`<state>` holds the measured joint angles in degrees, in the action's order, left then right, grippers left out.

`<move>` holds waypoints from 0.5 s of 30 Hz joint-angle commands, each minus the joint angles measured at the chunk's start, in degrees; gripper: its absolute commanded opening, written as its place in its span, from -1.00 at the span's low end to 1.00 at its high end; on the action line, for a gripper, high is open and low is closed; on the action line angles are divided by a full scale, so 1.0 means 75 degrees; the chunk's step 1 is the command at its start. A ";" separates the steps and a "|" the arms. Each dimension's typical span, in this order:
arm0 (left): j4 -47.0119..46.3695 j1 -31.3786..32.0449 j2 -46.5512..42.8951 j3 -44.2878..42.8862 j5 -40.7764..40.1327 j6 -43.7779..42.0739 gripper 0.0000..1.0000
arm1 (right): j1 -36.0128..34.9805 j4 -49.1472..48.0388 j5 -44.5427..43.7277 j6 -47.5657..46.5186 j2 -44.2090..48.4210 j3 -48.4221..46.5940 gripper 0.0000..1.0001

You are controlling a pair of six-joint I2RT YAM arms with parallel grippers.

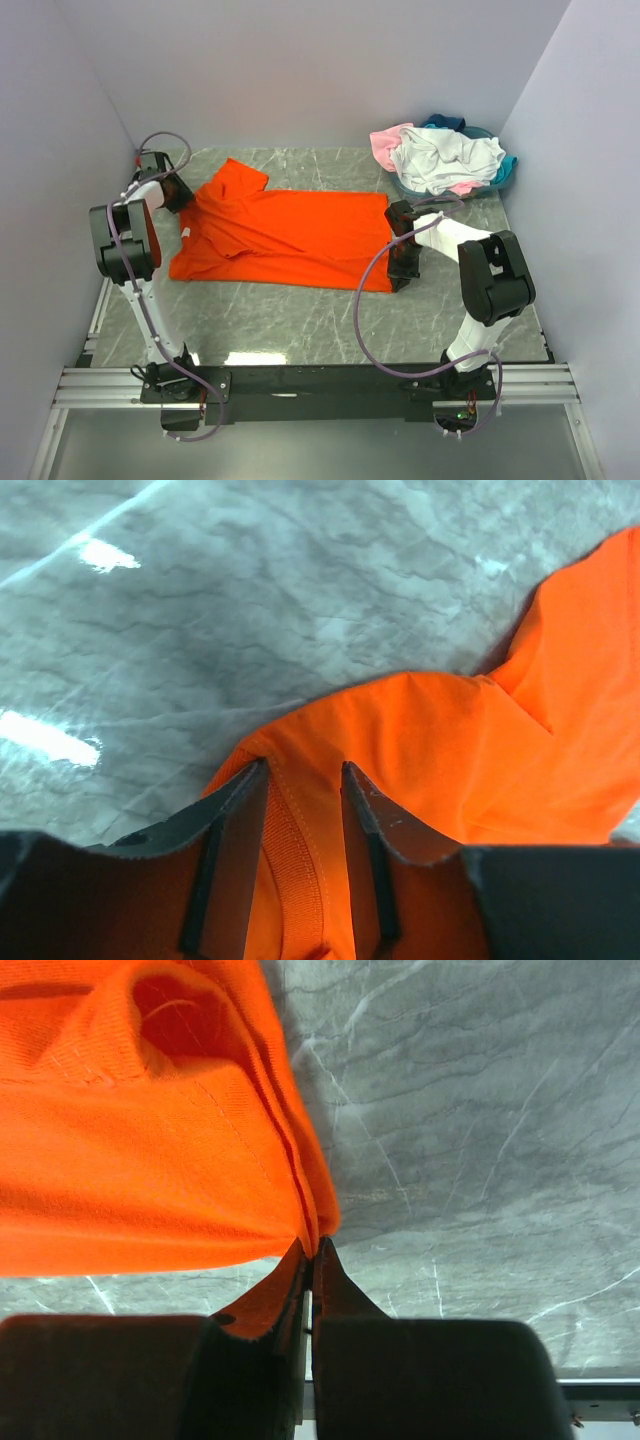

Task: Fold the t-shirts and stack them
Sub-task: Fold the tshirt

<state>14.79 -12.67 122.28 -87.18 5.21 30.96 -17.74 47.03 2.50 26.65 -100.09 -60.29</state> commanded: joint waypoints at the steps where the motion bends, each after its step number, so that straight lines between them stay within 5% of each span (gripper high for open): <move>1: 0.0091 0.0130 0.0114 -0.0318 -0.0578 -0.0694 -0.15 | 0.0056 0.0363 -0.0545 0.0055 0.0232 0.0106 -1.00; 5: 0.0067 0.0492 -0.0154 -0.0458 -0.0473 -0.0940 -0.03 | 0.0045 0.0339 -0.0509 -0.0026 0.0326 -0.0082 -0.98; 9: 0.0231 0.0903 -0.0529 -0.0739 -0.0484 -0.0988 0.15 | 0.0045 0.0562 -0.0591 -0.0143 0.0373 -0.0643 -0.50; 15: 0.0641 0.1115 -0.1689 -0.0869 -0.1089 -0.0601 0.35 | -0.0037 0.1054 -0.0918 -0.0307 0.0771 -0.1475 -0.20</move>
<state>18.46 -4.23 118.32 -90.45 1.32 25.74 -17.76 51.79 -0.84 25.54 -99.02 -66.59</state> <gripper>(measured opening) 0.664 0.387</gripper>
